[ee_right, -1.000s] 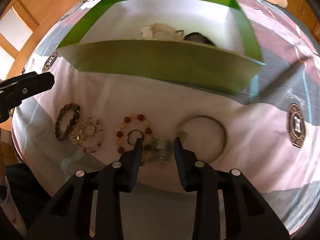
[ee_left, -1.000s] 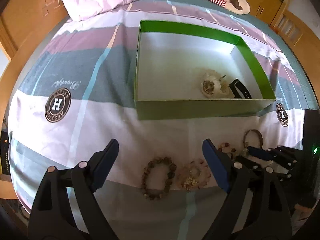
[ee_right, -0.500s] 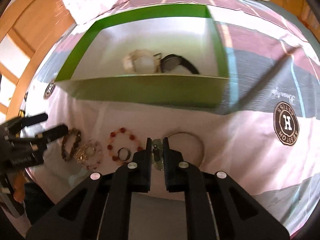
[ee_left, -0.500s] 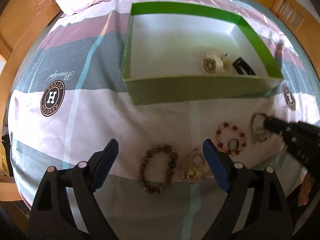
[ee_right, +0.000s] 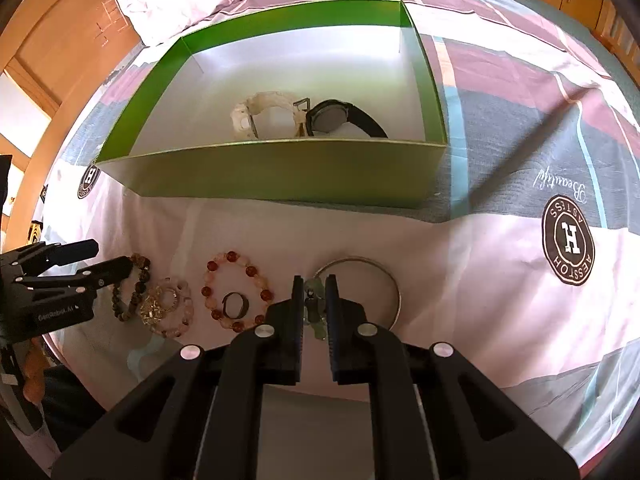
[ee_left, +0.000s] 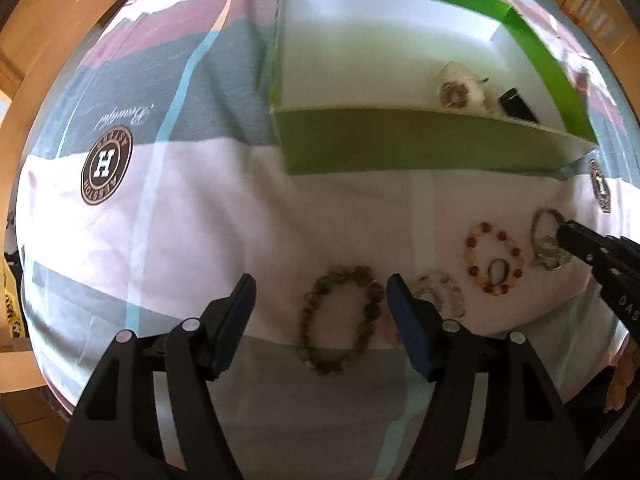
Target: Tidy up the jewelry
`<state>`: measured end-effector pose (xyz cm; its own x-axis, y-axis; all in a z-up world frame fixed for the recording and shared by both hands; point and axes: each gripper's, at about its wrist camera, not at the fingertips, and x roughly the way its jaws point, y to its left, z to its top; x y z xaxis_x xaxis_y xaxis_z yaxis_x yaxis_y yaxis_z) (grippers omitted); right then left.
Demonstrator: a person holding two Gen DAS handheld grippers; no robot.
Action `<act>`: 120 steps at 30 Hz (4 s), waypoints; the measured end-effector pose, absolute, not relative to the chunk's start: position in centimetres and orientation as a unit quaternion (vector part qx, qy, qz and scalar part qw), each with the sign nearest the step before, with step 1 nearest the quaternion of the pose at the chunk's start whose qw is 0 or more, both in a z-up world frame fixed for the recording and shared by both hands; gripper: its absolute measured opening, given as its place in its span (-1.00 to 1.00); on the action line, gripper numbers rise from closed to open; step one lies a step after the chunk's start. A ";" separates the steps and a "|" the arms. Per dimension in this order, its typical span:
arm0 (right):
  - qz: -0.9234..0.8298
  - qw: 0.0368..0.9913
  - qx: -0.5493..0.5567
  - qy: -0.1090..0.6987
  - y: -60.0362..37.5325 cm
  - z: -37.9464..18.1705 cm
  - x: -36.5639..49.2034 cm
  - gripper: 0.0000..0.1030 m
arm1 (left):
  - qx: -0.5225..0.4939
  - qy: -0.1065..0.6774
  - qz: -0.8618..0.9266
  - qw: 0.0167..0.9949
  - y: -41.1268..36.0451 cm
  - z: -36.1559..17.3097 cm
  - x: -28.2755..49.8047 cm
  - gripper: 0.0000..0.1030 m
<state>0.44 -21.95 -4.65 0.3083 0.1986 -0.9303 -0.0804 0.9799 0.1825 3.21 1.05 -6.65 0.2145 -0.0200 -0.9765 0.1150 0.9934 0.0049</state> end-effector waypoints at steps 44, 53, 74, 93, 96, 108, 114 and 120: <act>0.088 0.805 0.044 0.585 -21.4 -5.2 0.6 -0.80 | 0.056 0.547 -0.072 0.832 -2.6 -3.5 2.3 -0.50; 0.088 0.805 0.041 0.585 -21.3 -5.2 0.5 -0.80 | 0.061 0.539 -0.059 0.838 -1.8 -4.3 2.0 0.25; 0.088 0.804 0.036 0.587 -20.8 -5.4 0.6 -0.80 | 0.067 0.602 -0.013 0.796 0.4 -7.9 2.6 0.44; 0.088 0.803 0.031 0.589 -20.6 -5.6 0.6 -0.80 | 0.096 0.613 0.040 0.784 1.6 -9.9 3.9 0.72; 0.088 0.802 0.027 0.590 -20.4 -5.8 0.7 -0.80 | 0.104 0.611 0.044 0.783 1.5 -10.1 4.1 0.76; 0.085 0.803 0.026 0.589 -19.9 -5.7 0.5 -0.80 | 0.037 0.605 -0.025 0.795 0.9 -9.0 3.4 -0.78; 0.083 0.809 0.028 0.581 -20.0 -5.1 0.3 -0.80 | 0.017 0.580 -0.033 0.814 0.8 -6.8 3.1 -0.78; 0.087 0.822 0.029 0.562 -20.1 -3.6 0.0 -0.80 | -0.003 0.549 -0.058 0.834 -0.2 -3.2 2.1 -0.78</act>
<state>0.03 -20.13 -3.58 0.3530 0.1758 -0.9190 -0.1112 0.9831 0.1454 2.06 -0.19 -3.17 0.3913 -0.0989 -0.9149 0.0932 0.9934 -0.0675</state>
